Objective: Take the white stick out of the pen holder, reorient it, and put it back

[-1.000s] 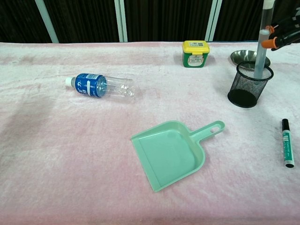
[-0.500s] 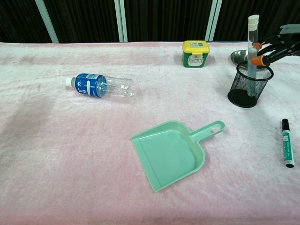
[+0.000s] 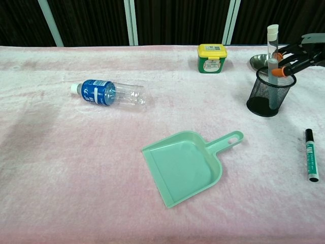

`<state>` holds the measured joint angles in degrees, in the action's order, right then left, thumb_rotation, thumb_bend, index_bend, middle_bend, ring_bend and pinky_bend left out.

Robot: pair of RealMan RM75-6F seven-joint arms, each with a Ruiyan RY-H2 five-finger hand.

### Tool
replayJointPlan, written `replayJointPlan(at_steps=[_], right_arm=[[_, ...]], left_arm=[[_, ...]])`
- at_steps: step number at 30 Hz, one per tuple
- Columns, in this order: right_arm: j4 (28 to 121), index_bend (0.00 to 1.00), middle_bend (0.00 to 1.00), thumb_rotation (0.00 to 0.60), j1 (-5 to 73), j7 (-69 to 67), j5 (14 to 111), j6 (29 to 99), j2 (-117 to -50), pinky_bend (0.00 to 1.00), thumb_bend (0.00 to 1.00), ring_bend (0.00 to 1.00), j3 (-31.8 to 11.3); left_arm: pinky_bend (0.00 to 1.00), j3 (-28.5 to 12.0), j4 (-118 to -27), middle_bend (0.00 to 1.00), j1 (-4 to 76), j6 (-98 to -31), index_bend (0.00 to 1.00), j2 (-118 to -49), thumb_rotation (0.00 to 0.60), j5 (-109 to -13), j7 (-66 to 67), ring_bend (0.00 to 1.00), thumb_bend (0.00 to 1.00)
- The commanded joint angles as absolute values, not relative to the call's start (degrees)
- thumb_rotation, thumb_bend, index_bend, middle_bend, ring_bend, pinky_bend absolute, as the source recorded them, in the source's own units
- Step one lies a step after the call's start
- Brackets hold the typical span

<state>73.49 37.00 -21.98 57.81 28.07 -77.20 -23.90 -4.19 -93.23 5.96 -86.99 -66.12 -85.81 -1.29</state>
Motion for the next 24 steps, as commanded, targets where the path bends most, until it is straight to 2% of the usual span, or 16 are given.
replayJointPlan(at_steps=[1, 11, 16, 24], right_arm=[[72.7, 0.71, 0.04, 0.600, 37.4, -22.2, 57.7, 28.1, -77.6, 0.16, 0.34, 0.14, -23.3], [72.2, 0.70, 0.04, 0.600, 38.2, -22.8, 58.8, 27.8, -77.3, 0.16, 0.30, 0.12, -21.5], [71.8, 0.62, 0.04, 0.600, 38.4, -23.6, 59.3, 27.9, -77.4, 0.16, 0.29, 0.11, -21.0], [71.7, 0.56, 0.03, 0.600, 38.9, -23.8, 59.7, 27.5, -77.1, 0.16, 0.29, 0.10, -19.9]], left_arm=[[0.01, -4.2, -93.3, 0.04, 5.9, -87.0, 0.10, -66.1, 0.600, -85.8, -1.3, 0.00, 0.38], [0.01, -4.2, -93.2, 0.04, 6.0, -87.0, 0.10, -66.1, 0.600, -85.9, -1.3, 0.00, 0.38], [0.01, -4.2, -93.1, 0.04, 6.0, -87.0, 0.10, -66.1, 0.600, -85.9, -1.3, 0.00, 0.38], [0.01, -4.1, -93.1, 0.04, 6.0, -87.0, 0.10, -66.2, 0.600, -85.9, -1.2, 0.00, 0.38]])
